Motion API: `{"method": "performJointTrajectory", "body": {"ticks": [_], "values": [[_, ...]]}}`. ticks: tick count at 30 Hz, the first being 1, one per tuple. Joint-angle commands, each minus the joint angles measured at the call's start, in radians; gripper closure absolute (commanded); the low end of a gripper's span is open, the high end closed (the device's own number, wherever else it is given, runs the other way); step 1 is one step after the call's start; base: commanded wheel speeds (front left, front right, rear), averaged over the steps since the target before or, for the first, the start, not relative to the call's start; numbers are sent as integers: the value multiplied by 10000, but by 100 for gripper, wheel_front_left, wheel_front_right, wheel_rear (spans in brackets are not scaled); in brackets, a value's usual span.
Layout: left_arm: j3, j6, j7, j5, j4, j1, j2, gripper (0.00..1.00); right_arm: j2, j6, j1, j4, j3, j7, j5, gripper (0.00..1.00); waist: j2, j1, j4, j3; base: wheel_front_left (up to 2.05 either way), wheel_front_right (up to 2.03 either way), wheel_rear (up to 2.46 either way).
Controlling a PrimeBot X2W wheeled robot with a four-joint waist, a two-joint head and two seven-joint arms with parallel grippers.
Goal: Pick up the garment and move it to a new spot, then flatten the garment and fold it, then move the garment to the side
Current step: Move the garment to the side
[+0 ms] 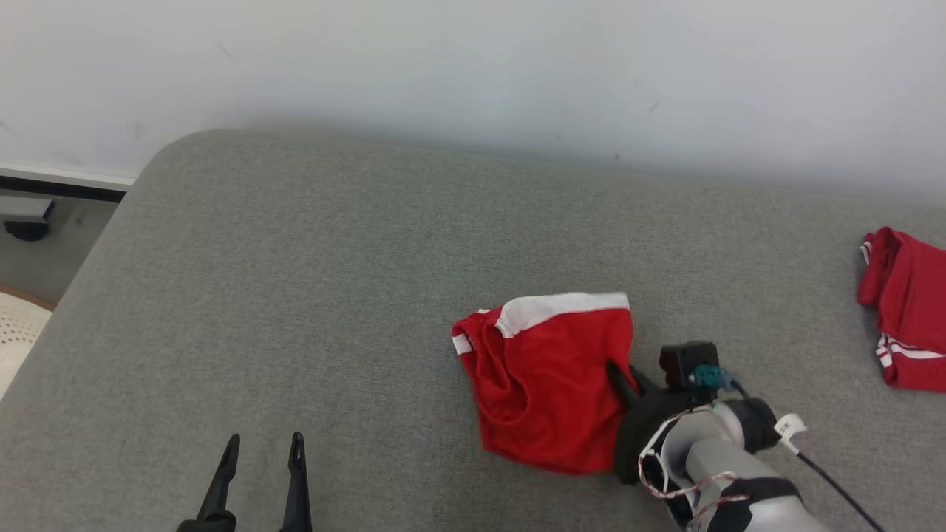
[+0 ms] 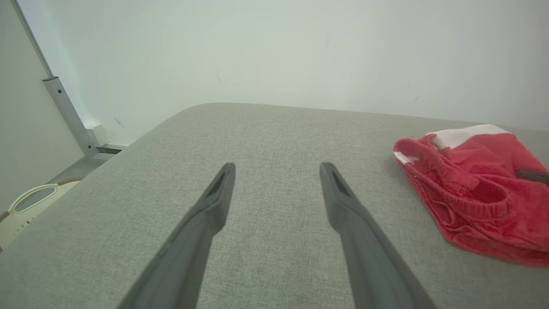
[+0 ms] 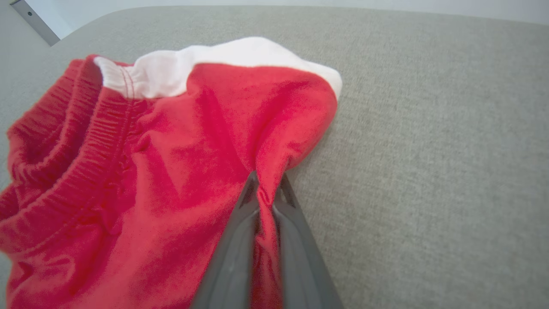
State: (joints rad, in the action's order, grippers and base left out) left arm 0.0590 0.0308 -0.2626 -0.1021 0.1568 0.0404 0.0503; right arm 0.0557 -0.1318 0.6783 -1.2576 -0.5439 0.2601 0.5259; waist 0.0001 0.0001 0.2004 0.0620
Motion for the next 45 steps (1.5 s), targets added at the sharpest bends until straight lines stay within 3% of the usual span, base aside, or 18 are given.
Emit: {"method": "performJointTrajectory", "body": {"ticks": [1,11,18,28,38,45], "values": [[-47,-12,-23,-65,-39,-54,0,0,227,19,250,30,162,54,-328,100,-1,-1,-304,148,0,0,0],[-149,-12,-25,-249,-224,-448,1,0,1120,19,1259,769,1106,53,-2234,100,-1,-1,-1411,732,0,0,0],[-245,145,-23,-131,-327,-892,3,0,1923,19,2195,780,759,42,-2870,100,-1,-1,-1984,1339,0,0,0],[-551,392,-23,200,-647,-1319,1,0,3226,19,3393,966,-570,-545,-2651,100,-1,-1,-2416,2026,0,0,0],[-822,653,-23,505,-924,-1496,3,0,4802,19,4340,1665,-1862,-1364,-1596,100,-1,-1,-2866,2449,0,0,0],[-862,704,-23,603,-1085,-1620,4,0,5540,19,4934,1949,-2379,-1820,-965,100,-1,-1,-3093,2799,0,0,0]]}}
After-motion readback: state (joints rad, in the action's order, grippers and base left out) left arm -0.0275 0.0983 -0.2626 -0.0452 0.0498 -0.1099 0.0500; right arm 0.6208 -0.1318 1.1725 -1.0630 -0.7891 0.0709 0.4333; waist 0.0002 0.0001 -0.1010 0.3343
